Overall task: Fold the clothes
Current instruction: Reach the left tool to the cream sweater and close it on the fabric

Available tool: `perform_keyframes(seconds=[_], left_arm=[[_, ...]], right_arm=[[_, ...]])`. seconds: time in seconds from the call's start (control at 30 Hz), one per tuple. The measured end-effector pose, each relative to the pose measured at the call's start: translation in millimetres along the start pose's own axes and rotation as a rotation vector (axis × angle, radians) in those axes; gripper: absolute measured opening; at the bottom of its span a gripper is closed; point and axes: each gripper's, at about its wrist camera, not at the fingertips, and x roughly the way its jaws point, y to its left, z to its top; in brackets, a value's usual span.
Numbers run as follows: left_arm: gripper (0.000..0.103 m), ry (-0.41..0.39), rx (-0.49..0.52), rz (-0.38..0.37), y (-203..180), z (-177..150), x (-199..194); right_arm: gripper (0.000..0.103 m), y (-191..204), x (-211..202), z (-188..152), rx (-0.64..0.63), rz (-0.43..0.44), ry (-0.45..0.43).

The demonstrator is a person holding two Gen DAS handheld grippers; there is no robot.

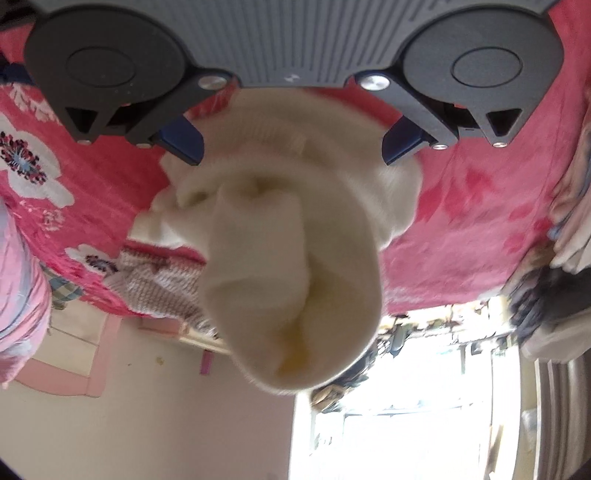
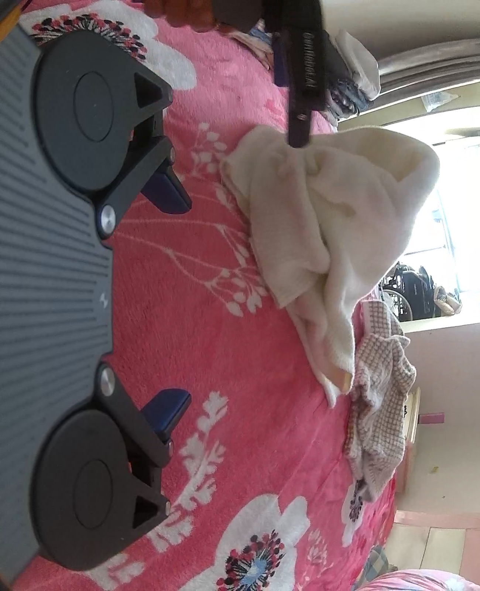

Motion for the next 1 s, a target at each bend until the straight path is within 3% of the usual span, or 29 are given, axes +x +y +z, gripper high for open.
perform_keyframes(seconds=[0.13,0.23,0.3,0.37,0.43,0.67,0.83,0.93,1.0], left_arm=[[0.103,-0.051,0.049,-0.021,-13.0,16.6,21.0],[0.102,-0.074,0.073,0.007,-21.2,22.1,38.7],[0.093,-0.075,0.08,0.023,-22.7,23.5,47.3],[0.077,-0.073,0.054,0.009,-19.4,24.1,50.2],[0.067,-0.082,0.013,-0.012,-14.0,22.7,47.6],[0.046,-0.124,-0.055,-0.01,3.9,16.4,33.3],[0.049,-0.09,-0.084,-0.058,14.0,16.6,27.9],[0.071,-0.088,-0.069,-0.071,15.6,13.4,19.6],[0.076,-0.092,-0.037,-0.082,12.2,11.9,18.7]], right_arm=[[0.1,-0.8,6.3,-1.5,0.005,0.005,0.014],[0.095,-1.1,9.6,-1.8,0.002,0.012,0.019],[0.086,-2.2,9.1,-0.5,-0.003,0.01,0.018],[0.072,-4.1,7.8,2.0,-0.007,-0.002,0.013],[0.067,-7.7,6.4,6.7,-0.013,-0.02,0.002],[0.065,-18.5,7.4,36.0,-0.044,-0.076,-0.068],[0.065,-22.4,21.9,65.6,0.029,-0.019,-0.122],[0.066,-24.9,36.5,83.9,0.111,0.056,-0.134],[0.066,-36.4,51.1,91.7,0.263,0.156,-0.109]])
